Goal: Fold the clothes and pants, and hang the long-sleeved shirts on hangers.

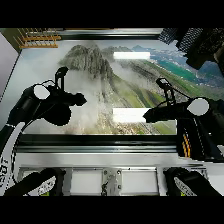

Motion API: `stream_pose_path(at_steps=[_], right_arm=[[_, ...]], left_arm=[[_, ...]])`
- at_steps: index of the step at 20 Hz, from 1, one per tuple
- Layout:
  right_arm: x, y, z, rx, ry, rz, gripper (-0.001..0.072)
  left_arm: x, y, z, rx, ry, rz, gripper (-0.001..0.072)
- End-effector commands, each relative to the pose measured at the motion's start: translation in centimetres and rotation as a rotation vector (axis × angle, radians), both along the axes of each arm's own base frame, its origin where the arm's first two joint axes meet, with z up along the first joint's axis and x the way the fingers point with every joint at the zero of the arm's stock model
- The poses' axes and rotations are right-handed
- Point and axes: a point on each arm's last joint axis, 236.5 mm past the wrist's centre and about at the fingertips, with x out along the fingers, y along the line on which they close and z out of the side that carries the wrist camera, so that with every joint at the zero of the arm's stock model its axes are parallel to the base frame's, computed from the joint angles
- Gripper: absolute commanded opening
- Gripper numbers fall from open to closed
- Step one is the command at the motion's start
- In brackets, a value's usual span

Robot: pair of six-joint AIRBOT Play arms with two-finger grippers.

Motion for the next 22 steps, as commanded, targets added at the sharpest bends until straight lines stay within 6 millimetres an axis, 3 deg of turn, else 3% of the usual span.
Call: stream_pose_path(at_steps=[1, 3, 5, 7, 9, 12, 17, 19, 20, 22], right_arm=[[0.0, 0.0, 0.0, 0.0, 0.002, 0.0, 0.0016], [0.0, 0.0, 0.0, 0.0, 0.002, 0.0, 0.0015], [0.0, 0.0, 0.0, 0.0, 0.002, 0.0, 0.0015], [0.0, 0.0, -0.1, 0.0, 0.002, 0.001, 0.0015], [0.0, 0.0, 0.0, 0.0, 0.002, 0.0, 0.0015], [0.0, 0.0, 0.0, 0.0, 0.002, 0.0, 0.0015], [0.0, 0.0, 0.0, 0.0, 0.002, 0.0, 0.0015], [0.0, 0.0, 0.0, 0.0, 0.002, 0.0, 0.0015], [0.0, 0.0, 0.0, 0.0, 0.002, 0.0, 0.0015], [0.0, 0.0, 0.0, 0.0, 0.002, 0.0, 0.0015]], left_arm=[[1.7, 5.4, 0.1, 0.216, -0.071, -0.016, 0.0688], [2.0, 11.9, -0.2, 0.391, -0.041, 0.103, 0.0687], [1.0, 17.5, -2.2, 0.497, 0.043, 0.247, 0.0687], [-0.5, 20.0, -5.5, 0.479, 0.152, 0.346, 0.0687], [-1.4, 20.4, -9.4, 0.435, 0.249, 0.376, 0.0688], [-1.4, 19.2, -12.8, 0.386, 0.331, 0.373, 0.0688], [0.8, 17.2, -13.0, 0.39, 0.315, 0.331, 0.0643], [1.3, 16.7, -12.7, 0.388, 0.3, 0.325, 0.014], [1.3, 16.6, -12.7, 0.386, 0.299, 0.325, 0.0006], [1.7, 14.9, -11.3, 0.333, 0.285, 0.331, 0.0006]])
